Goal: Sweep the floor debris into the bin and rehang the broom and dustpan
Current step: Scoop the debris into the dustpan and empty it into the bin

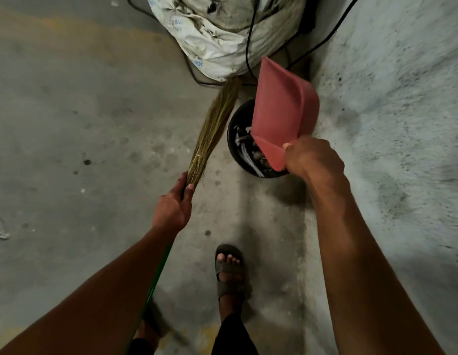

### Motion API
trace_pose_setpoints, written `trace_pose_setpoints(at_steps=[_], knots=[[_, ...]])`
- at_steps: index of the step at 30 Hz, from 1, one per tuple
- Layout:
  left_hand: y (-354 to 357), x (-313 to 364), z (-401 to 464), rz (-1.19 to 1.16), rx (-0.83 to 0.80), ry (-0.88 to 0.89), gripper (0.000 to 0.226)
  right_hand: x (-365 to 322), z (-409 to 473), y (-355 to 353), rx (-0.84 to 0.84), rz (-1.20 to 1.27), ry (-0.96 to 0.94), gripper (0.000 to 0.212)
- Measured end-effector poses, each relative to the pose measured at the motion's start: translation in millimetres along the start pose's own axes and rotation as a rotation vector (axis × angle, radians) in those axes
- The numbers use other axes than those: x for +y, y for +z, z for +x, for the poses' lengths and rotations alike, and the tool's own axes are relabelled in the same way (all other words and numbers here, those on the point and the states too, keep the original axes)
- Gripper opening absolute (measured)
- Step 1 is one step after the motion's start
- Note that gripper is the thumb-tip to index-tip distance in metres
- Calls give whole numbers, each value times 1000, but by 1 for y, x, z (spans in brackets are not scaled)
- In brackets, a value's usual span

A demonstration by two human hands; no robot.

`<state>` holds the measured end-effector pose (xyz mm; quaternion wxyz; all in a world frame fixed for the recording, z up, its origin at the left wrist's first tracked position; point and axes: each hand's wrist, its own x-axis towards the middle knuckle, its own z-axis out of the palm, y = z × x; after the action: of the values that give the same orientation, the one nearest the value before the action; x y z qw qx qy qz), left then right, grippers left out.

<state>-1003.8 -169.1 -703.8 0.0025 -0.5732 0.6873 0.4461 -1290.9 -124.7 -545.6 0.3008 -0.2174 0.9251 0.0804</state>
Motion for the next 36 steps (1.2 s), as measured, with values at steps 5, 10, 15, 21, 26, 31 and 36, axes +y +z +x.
trace_pose_setpoints(at_steps=[5,10,15,21,26,31,36], knots=[[-7,3,1,-7,-3,23,56,-20,-12,-3,-37,19,-31,45],[-11,0,5,23,24,42,56,-31,-2,22,0,-67,-58,42],[-8,-5,2,40,22,-1,55,-23,8,55,67,-167,-49,34],[-5,-11,-5,34,10,-11,56,-2,16,54,39,-156,2,40],[-10,-7,-11,23,6,-15,56,6,3,37,93,-134,-26,41],[-14,-4,-9,35,-5,-16,55,6,-7,42,172,-50,-59,37],[-15,-6,-5,45,12,4,55,9,6,76,105,-92,-70,32]])
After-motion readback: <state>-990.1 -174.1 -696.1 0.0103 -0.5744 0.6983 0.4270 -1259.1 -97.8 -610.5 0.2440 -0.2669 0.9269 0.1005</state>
